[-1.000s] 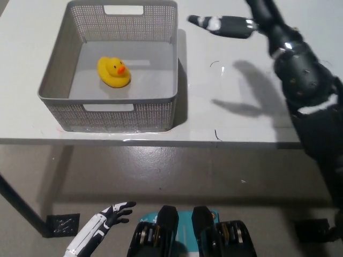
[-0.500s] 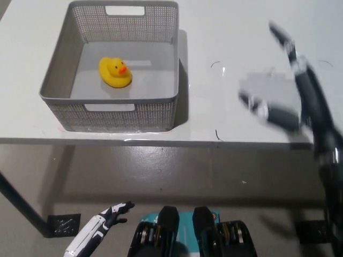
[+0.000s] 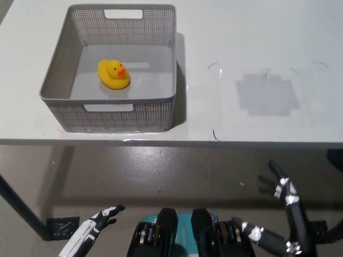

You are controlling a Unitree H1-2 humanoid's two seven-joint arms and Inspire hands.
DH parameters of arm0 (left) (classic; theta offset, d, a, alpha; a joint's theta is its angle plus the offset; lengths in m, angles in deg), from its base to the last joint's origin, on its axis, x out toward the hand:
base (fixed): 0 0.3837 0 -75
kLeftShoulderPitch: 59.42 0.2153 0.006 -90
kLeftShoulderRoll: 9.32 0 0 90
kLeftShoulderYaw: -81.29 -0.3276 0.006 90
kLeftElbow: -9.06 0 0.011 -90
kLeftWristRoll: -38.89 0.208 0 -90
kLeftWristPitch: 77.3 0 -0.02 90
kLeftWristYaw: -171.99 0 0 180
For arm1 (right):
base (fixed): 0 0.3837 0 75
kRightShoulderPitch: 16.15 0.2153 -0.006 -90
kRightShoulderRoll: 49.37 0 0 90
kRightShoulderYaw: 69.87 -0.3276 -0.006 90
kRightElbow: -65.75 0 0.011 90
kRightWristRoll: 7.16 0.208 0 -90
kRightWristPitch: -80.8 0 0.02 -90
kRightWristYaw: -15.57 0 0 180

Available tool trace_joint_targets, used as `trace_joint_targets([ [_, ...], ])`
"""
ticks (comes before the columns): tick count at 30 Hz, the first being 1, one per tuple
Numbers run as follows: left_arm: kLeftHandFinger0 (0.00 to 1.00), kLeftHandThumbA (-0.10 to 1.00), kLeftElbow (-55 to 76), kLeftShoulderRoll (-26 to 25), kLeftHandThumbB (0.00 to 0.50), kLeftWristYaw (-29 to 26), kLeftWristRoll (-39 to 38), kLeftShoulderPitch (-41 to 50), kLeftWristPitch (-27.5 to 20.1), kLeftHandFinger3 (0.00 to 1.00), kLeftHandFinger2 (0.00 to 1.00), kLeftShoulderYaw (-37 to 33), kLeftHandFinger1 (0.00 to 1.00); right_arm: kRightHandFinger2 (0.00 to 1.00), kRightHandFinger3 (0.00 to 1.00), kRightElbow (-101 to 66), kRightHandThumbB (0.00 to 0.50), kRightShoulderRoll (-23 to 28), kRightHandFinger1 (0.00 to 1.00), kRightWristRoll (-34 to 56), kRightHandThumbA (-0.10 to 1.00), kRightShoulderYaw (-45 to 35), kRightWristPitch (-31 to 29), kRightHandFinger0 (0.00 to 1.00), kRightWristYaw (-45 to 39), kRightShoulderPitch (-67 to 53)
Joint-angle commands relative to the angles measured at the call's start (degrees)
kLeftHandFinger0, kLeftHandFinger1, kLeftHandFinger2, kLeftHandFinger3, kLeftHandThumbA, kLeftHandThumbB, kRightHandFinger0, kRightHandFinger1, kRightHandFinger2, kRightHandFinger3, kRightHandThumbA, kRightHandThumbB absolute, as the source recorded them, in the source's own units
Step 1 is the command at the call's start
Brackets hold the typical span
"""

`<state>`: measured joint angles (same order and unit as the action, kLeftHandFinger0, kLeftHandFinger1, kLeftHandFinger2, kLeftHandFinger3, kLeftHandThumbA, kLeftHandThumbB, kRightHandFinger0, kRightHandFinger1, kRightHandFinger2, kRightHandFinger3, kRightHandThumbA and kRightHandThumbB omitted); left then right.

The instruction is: Use the right hand to pick up a yellow duck toy and place it into a container on the left hand side

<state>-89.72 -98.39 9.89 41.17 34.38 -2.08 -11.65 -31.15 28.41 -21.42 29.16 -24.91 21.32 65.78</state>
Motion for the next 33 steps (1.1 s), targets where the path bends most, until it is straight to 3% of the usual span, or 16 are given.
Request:
trace_joint_targets([
  [1, 1.0, 1.0, -0.2, 0.0, 0.267, -2.3, -2.5, -0.4, -2.5, 1.0, 1.0, 2.3, 1.0, 1.0, 1.0, 10.4, 0.13, -2.4, 0.81, 4.7, 1.0, 0.9, -11.2, 0.7, 14.4, 0.7],
  [7, 1.0, 1.0, -0.5, 0.7, 0.228, -2.4, -4.2, -0.9, -1.9, 1.0, 1.0, 3.9, 1.0, 1.0, 1.0, 18.2, 0.168, -0.7, 0.8, 4.6, 1.0, 1.6, -11.2, 0.68, 18.2, 4.1],
  [10, 1.0, 1.0, -1.1, 1.1, 0.213, -2.5, -4.7, -1.0, -2.8, 1.0, 1.0, 4.9, 1.0, 1.0, 1.0, 20.7, 0.162, 0.4, 0.8, 5.5, 1.0, 2.7, -11.2, 0.67, 18.0, 6.1],
  [14, 1.0, 1.0, -1.1, 1.3, 0.239, -2.4, -4.9, -1.0, -2.6, 1.0, 1.0, 5.4, 1.0, 1.0, 1.0, 23.1, 0.198, 0.7, 0.81, 8.4, 1.0, 2.4, -11.2, 0.7, 14.6, 7.2],
  [23, 1.0, 1.0, -0.6, 1.8, 0.247, -2.2, -4.4, -1.9, -1.4, 1.0, 1.0, 5.2, 1.0, 1.0, 1.0, 23.6, 0.2, 0.4, 0.82, 9.8, 1.0, 2.6, -11.2, 0.71, 14.1, 7.5],
  [26, 1.0, 1.0, 0.1, 4.5, 0.249, -2.0, -8.9, -1.3, 0.4, 1.0, 1.0, 6.1, 1.0, 1.0, 1.0, 23.7, 0.221, 0.5, 0.84, 9.8, 1.0, 2.7, -11.2, 0.73, 13.8, 7.6],
  [33, 1.0, 1.0, -0.3, 7.3, 0.345, -2.9, -8.3, -0.4, -2.9, 1.0, 1.0, 6.4, 1.0, 1.0, 1.0, 24.9, 0.25, 0.1, 0.88, 11.6, 1.0, 2.5, -11.2, 0.76, 10.5, 8.6],
])
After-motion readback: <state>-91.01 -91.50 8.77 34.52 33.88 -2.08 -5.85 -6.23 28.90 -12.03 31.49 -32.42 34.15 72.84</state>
